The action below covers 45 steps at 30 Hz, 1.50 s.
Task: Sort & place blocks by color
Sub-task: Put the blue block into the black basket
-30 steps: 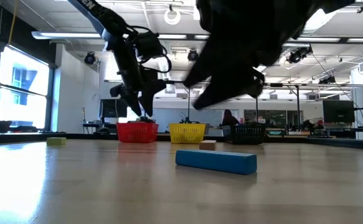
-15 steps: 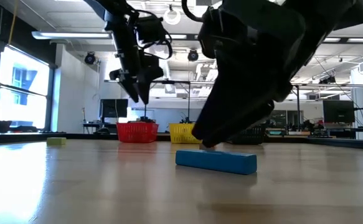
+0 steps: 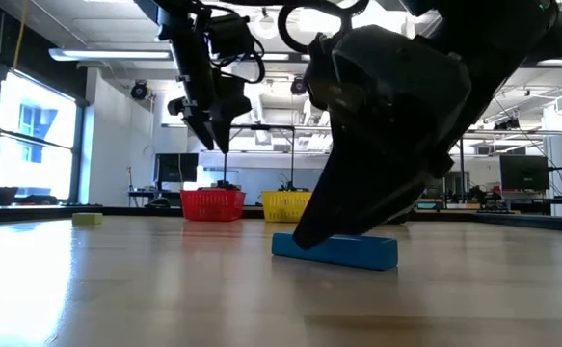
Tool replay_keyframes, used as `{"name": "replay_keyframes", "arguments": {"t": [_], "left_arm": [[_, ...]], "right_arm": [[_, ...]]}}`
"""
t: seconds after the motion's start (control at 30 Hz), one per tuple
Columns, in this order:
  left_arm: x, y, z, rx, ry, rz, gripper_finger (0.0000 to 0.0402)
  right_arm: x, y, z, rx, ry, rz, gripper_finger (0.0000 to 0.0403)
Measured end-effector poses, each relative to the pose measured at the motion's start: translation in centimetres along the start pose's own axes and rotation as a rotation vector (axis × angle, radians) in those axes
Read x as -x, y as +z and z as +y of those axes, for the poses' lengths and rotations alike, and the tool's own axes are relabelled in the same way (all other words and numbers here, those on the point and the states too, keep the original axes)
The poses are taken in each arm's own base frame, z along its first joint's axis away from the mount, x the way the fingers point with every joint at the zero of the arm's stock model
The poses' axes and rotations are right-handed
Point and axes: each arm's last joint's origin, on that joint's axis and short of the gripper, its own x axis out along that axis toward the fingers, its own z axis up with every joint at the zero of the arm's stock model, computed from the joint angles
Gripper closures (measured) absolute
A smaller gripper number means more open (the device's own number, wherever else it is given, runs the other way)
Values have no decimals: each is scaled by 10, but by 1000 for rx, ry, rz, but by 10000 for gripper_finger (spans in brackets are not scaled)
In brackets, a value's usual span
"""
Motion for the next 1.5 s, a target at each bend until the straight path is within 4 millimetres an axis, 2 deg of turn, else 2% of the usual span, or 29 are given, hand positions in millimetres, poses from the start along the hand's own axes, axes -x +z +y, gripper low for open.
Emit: {"name": "replay_keyframes", "arguments": {"t": [0.13,0.33,0.53,0.8,1.0,1.3,1.5], "left_arm": [[0,-2,2,-11,14,22,192],[0,-4,5,-61,83,29,192],[0,-10,8,-117,120,89,192],[3,-22,10,-178,107,216,192],[3,-24,11,-183,99,238,192],[-12,-49,9,-222,58,344,192],[-22,-70,9,-261,71,417,192]], "right_arm": [[0,-1,-5,8,-61,6,198],[-2,-4,-16,9,-179,25,262],[-3,-3,-19,29,-185,39,324],[2,5,-23,54,-162,50,324],[25,24,-37,92,-226,38,324],[57,55,-73,129,-367,44,324],[75,79,-110,151,-478,61,324]]}}
